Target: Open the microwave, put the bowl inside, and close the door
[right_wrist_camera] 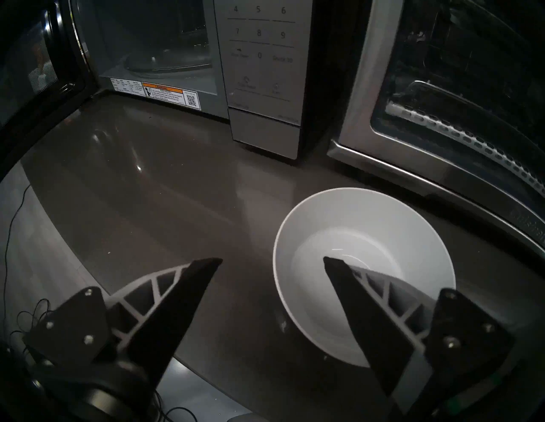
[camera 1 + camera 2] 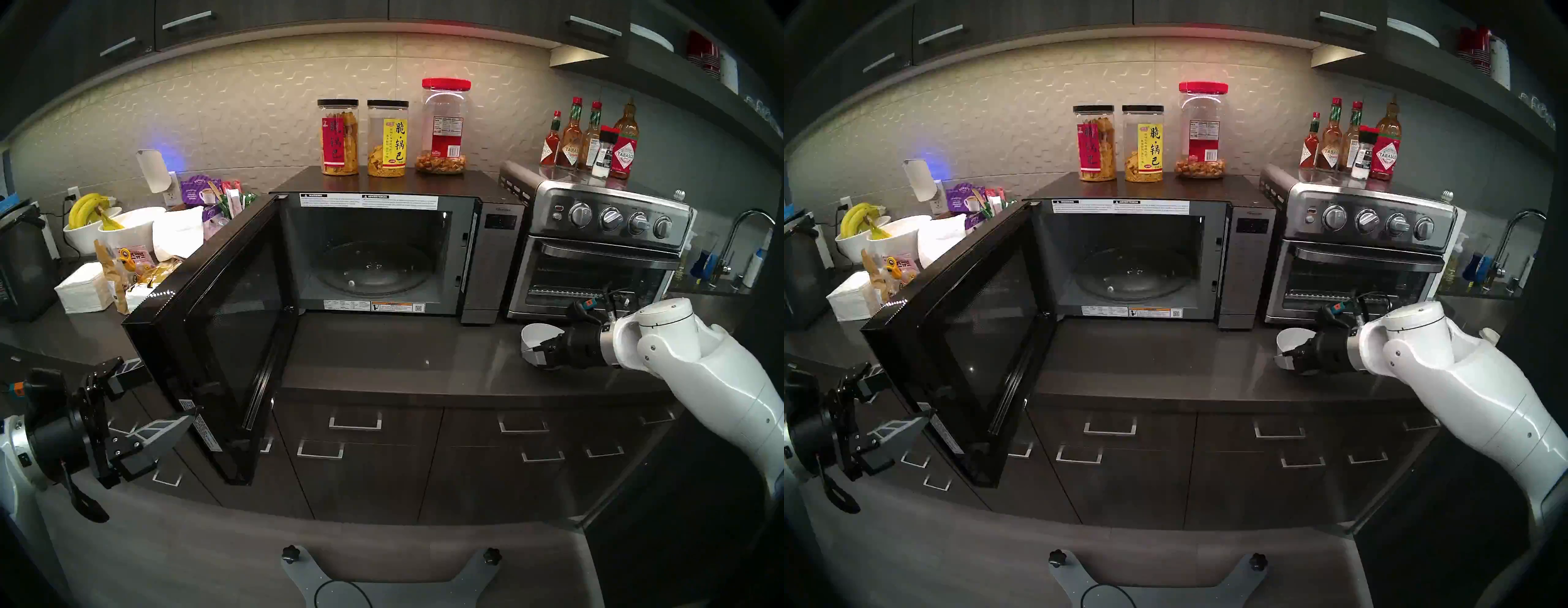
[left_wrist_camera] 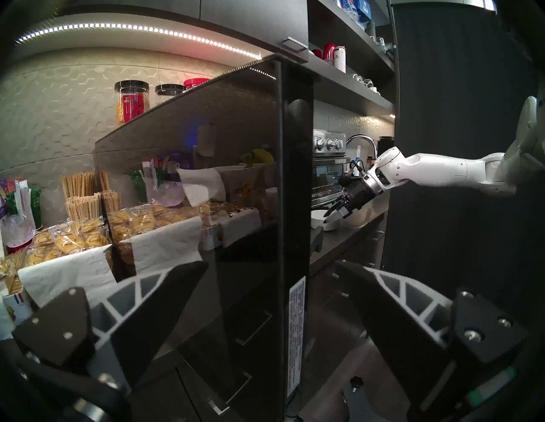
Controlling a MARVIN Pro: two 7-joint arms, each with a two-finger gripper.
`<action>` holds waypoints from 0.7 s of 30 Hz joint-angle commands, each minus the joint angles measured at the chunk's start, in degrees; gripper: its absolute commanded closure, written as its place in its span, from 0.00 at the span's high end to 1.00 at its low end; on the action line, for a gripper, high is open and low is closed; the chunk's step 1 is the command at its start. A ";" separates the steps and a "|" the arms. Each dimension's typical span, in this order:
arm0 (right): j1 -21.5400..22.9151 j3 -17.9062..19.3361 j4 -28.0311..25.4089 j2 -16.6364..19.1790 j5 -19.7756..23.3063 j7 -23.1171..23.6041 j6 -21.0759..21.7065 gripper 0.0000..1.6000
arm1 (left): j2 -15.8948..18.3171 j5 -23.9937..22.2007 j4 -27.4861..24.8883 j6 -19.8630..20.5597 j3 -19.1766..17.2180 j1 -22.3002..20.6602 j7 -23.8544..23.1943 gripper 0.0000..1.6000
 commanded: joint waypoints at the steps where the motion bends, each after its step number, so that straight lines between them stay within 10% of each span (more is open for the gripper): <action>1: 1.59 -0.06 0.31 -1.49 -0.85 -0.96 0.08 0.81 | -0.07 -0.56 -0.28 0.07 0.07 -0.12 -0.39 1.00; 21: 2.28 -1.36 1.09 -3.82 -4.58 -4.03 0.62 0.68 | -0.07 -0.57 -0.28 0.06 0.08 -0.11 -0.38 1.00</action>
